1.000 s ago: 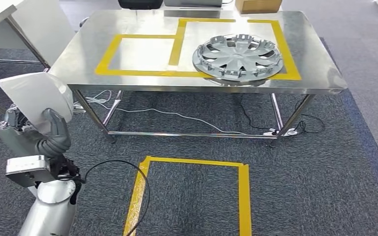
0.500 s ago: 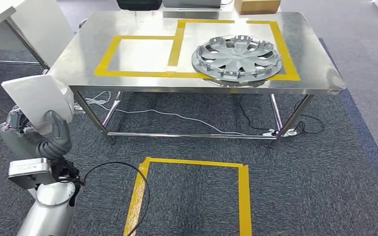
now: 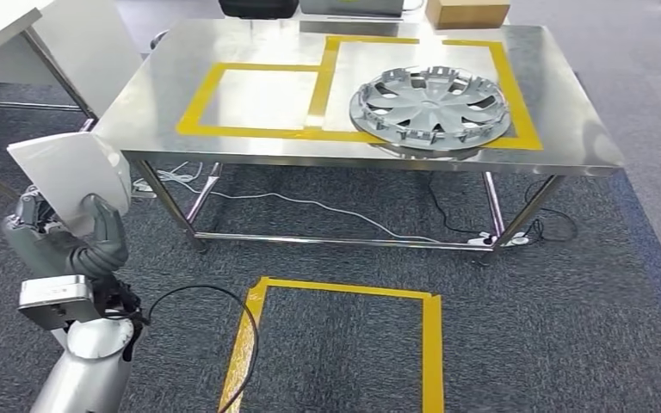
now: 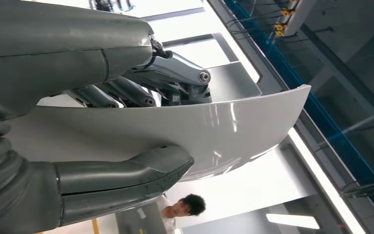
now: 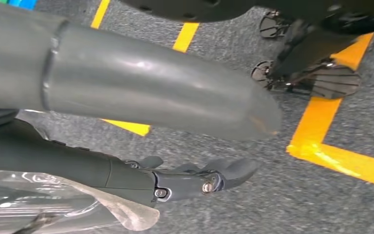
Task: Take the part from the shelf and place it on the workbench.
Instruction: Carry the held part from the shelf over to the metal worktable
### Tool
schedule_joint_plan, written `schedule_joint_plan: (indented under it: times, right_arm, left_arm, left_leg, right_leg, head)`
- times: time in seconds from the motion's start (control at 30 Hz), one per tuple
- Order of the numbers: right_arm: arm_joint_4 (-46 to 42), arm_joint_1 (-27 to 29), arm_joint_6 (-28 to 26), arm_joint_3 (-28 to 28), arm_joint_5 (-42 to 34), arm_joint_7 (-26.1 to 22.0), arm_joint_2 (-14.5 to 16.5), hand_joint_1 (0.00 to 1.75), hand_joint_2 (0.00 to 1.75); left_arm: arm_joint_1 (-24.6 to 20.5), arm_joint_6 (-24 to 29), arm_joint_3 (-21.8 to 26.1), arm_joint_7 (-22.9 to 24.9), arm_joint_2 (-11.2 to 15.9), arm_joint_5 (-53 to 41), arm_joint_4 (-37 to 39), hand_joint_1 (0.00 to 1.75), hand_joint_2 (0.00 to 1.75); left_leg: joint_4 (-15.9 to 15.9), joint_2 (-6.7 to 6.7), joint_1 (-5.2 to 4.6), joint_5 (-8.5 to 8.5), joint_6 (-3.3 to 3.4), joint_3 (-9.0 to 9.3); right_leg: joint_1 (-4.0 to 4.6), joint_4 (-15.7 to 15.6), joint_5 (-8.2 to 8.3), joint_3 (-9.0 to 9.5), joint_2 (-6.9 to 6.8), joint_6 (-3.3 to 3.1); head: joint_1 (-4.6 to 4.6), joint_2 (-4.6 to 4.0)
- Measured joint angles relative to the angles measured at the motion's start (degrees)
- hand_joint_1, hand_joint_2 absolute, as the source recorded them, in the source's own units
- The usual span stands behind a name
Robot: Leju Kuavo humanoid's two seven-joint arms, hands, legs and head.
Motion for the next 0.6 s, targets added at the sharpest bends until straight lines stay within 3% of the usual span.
schedule_joint_plan:
  times: [0.13,0.17,0.23,0.27,0.3,0.33,0.4,0.43,0.5,0.6]
  right_arm:
    - [0.0,0.1,0.1,0.0,0.1,0.0,0.1,0.00,0.00]
    - [0.0,0.1,0.1,0.0,0.1,0.0,0.1,0.00,0.00]
    - [0.0,0.0,0.0,0.0,0.1,0.0,0.2,0.00,0.00]
    - [0.0,0.0,0.0,0.0,0.1,0.0,0.2,0.00,0.00]
    - [0.0,0.1,0.0,0.0,0.1,0.0,0.2,0.00,0.00]
    - [0.0,0.1,0.0,0.0,0.1,0.0,0.2,0.00,0.00]
    - [0.0,0.2,0.0,0.0,0.2,0.0,0.2,0.00,0.00]
    - [0.0,0.2,0.1,0.0,0.2,0.0,0.2,0.00,0.00]
    - [0.0,0.1,0.1,0.0,0.2,0.0,0.2,0.00,0.00]
    - [0.0,0.0,0.1,0.0,0.2,0.0,0.2,0.00,0.00]
  left_arm:
    - [0.1,0.0,-0.2,0.1,0.1,0.2,0.0,1.75,1.75]
    - [0.1,0.0,-0.2,0.1,0.1,0.2,0.0,1.75,1.75]
    - [0.2,0.0,-0.2,0.1,0.1,0.3,0.0,1.75,1.75]
    - [0.4,0.0,-0.2,0.1,0.1,0.4,0.0,1.75,1.75]
    - [0.5,0.0,-0.2,0.1,0.1,0.4,0.0,1.75,1.75]
    - [0.5,0.0,-0.2,0.1,0.2,0.4,0.0,1.75,1.75]
    - [0.6,0.0,-0.1,0.1,0.2,0.4,0.0,1.75,1.75]
    - [0.5,0.0,-0.1,0.1,0.2,0.4,0.0,1.75,1.75]
    - [0.5,0.0,-0.2,0.2,0.2,0.4,0.0,1.75,1.75]
    - [0.6,0.0,-0.2,0.2,0.2,0.5,0.0,1.75,1.75]
  left_leg:
    - [1.7,0.12,0.00,-1.49,-1.06,-0.48]
    - [4.3,0.18,0.10,-2.79,-1.37,-1.65]
    - [12.4,0.25,0.31,-5.91,-1.81,-5.77]
    - [15.8,0.26,0.39,-6.79,-1.92,-7.80]
    - [17.4,0.26,0.43,-6.54,-1.93,-9.04]
    - [16.6,0.27,0.45,-5.03,-1.85,-9.16]
    - [9.5,0.34,0.39,0.06,-1.38,-6.66]
    - [5.7,0.42,0.25,1.83,-1.09,-5.10]
    - [1.6,0.54,-0.04,2.56,-0.63,-3.43]
    - [0.7,0.37,-0.03,1.95,0.02,-2.98]
  right_leg:
    - [-0.24,-0.4,-0.68,0.74,-0.06,-1.42]
    - [-0.34,-0.4,-0.82,1.02,-0.10,-1.76]
    - [-0.29,-0.4,-1.23,1.44,-0.15,-2.19]
    - [-0.26,-0.4,-1.42,1.65,-0.14,-2.25]
    - [-0.24,-0.4,-1.64,1.92,-0.12,-2.26]
    - [-0.23,-0.4,-1.90,2.31,-0.09,-2.20]
    - [-0.23,-0.4,-2.51,3.26,-0.04,-1.96]
    - [-0.13,-0.4,-2.84,3.63,-0.02,-1.70]
    - [-0.03,-0.4,-3.25,3.71,-0.06,-1.09]
    - [-0.04,-0.6,-3.65,3.80,-0.20,-0.11]
  head:
    - [-0.22,0.00]
    - [-0.31,0.00]
    - [-0.45,0.00]
    - [-0.43,0.00]
    - [-0.44,0.00]
    - [-0.45,0.00]
    - [-0.46,0.00]
    - [-0.45,0.00]
    - [-0.36,0.00]
    - [-0.18,0.00]
